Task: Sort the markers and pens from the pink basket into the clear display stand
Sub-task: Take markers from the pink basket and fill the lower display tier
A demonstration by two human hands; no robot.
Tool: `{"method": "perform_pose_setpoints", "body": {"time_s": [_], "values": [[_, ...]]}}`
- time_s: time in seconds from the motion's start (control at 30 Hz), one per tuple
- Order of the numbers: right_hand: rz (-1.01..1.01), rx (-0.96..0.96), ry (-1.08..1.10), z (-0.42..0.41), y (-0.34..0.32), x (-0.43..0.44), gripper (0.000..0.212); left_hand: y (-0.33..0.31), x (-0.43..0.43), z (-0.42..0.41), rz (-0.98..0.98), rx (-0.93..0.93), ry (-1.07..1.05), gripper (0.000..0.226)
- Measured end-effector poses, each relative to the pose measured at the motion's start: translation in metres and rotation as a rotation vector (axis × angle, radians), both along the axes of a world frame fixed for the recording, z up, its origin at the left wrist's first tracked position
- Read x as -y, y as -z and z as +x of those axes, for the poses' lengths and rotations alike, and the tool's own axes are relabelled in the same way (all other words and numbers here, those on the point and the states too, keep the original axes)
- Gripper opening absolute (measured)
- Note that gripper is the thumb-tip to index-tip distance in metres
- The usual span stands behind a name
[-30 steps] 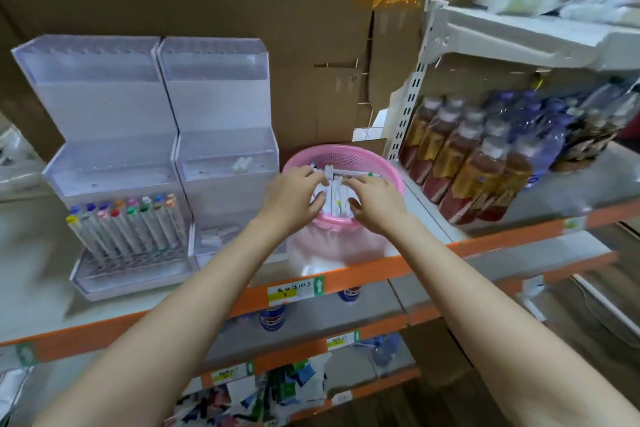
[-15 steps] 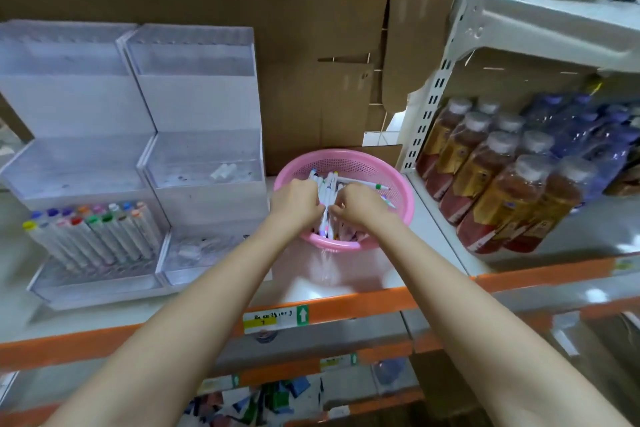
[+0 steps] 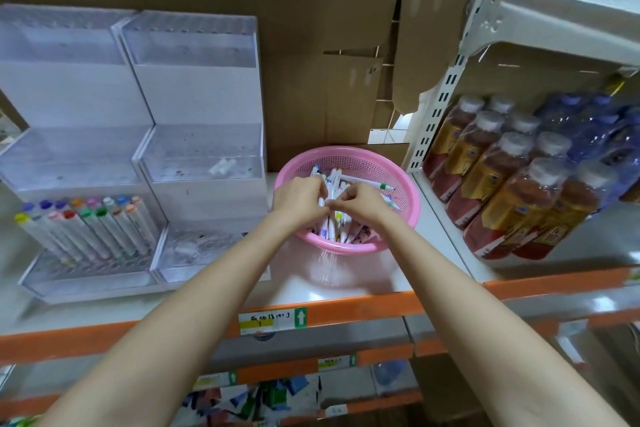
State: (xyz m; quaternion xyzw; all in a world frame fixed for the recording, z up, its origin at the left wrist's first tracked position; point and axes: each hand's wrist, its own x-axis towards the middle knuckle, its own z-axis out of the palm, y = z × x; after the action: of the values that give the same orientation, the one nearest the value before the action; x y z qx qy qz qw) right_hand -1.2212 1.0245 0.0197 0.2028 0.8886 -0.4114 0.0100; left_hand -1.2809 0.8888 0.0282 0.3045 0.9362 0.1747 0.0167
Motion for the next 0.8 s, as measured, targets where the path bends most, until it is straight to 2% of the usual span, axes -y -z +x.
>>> {"method": "perform_pose_setpoints", "body": {"time_s": [0.2,0.33,0.43,0.57,0.67,0.8], "values": [[-0.121,-0.142,0.026,0.001,0.001,-0.002,0.03,0.001,0.003,0.001,0.159,0.051,0.006,0.027],[-0.079,-0.246,0.084,0.001,-0.003,-0.001,0.016,-0.004,0.005,0.0,0.488,0.13,-0.014,0.025],[-0.062,-0.328,0.114,0.001,-0.01,0.001,0.014,-0.013,0.009,0.002,0.684,0.187,-0.015,0.032],[-0.04,-0.434,0.064,0.007,-0.028,0.01,0.017,-0.021,0.017,0.011,0.751,0.192,0.048,0.055],[-0.04,-0.512,0.04,0.013,-0.043,0.023,0.026,-0.032,0.028,0.02,0.766,0.152,0.14,0.055],[-0.092,-0.635,0.018,0.024,-0.062,0.049,0.026,-0.049,0.055,0.035,0.775,0.069,0.19,0.05]]}}
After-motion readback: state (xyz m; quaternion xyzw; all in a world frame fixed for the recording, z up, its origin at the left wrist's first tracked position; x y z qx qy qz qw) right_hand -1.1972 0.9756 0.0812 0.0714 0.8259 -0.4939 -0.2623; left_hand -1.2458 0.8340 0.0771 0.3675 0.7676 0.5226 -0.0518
